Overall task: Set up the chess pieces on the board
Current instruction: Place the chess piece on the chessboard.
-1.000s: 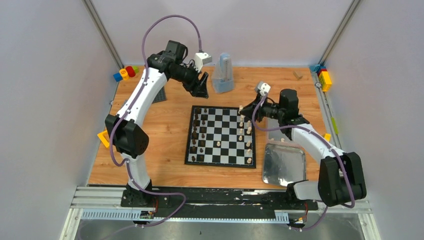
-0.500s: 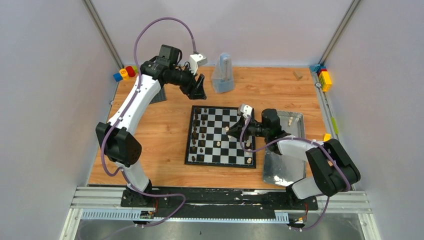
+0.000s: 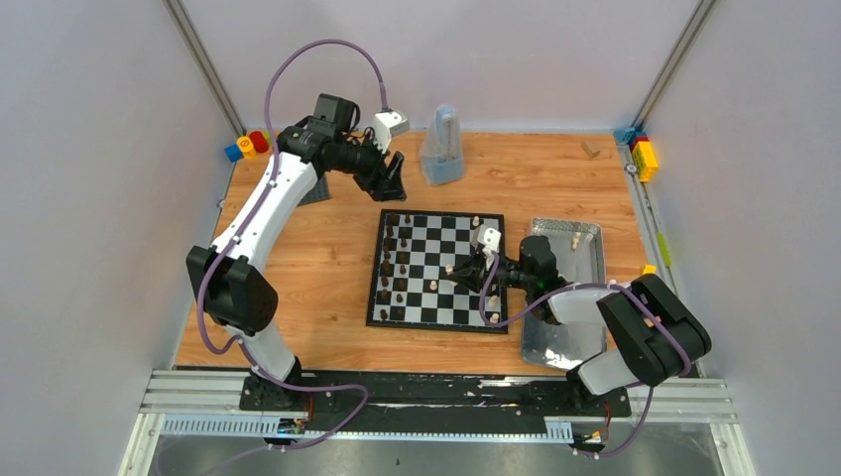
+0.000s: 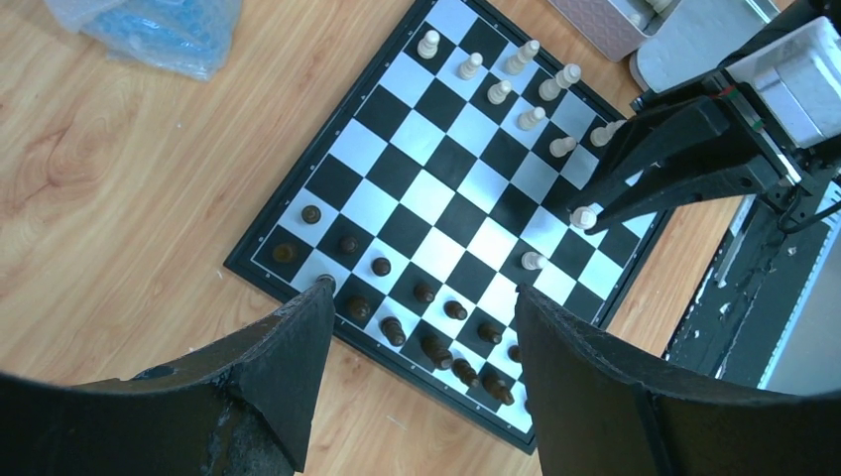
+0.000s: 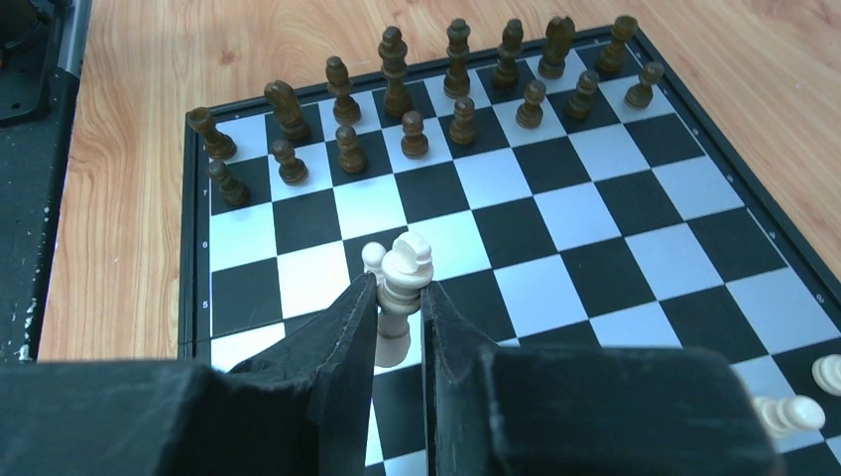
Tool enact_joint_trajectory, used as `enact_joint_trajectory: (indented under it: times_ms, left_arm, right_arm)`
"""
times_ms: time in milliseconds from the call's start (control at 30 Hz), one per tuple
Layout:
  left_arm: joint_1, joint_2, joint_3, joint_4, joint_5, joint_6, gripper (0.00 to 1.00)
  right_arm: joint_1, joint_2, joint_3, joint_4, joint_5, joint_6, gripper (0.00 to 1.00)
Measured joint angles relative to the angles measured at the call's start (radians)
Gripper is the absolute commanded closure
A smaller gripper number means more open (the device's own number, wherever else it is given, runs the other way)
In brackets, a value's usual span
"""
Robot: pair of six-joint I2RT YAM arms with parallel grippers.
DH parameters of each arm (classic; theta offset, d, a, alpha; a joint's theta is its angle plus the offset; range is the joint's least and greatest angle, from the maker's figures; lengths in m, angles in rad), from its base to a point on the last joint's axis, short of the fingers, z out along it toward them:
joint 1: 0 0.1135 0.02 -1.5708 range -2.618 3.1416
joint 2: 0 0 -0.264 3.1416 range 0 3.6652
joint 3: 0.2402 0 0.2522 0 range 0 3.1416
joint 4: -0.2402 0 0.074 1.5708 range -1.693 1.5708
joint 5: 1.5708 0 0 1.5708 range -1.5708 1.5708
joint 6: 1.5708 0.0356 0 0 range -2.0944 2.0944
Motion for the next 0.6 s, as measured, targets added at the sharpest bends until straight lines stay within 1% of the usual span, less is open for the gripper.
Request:
enact_joint_trajectory:
  times_ms: [33, 400, 467, 500, 600]
  left_arm:
    - [0.0, 0.0, -0.003, 0.001, -0.003, 0.0, 0.25]
    - [0.0, -0.011, -0.038, 0.001, -0.034, 0.004, 0.24]
    - [0.0, -0.015, -0.038, 0.002, -0.036, 0.004, 0.24]
    - [0.0, -0.018, -0.038, 0.002, -0.036, 0.005, 0.24]
    - [0.0, -0.029, -0.042, 0.008, -0.037, 0.006, 0.23]
  right_arm:
    - [0.009, 0.0, 0.0, 0.008, 0.005, 0.0, 0.91]
    - [0.047, 0.061, 0.0, 0.031, 0.062, 0.013, 0.85]
    - [0.049, 0.061, 0.0, 0.037, 0.07, 0.012, 0.82]
    - [0.049, 0.061, 0.0, 0.04, 0.072, 0.012, 0.79]
    - [0.053, 0.061, 0.0, 0.045, 0.08, 0.012, 0.77]
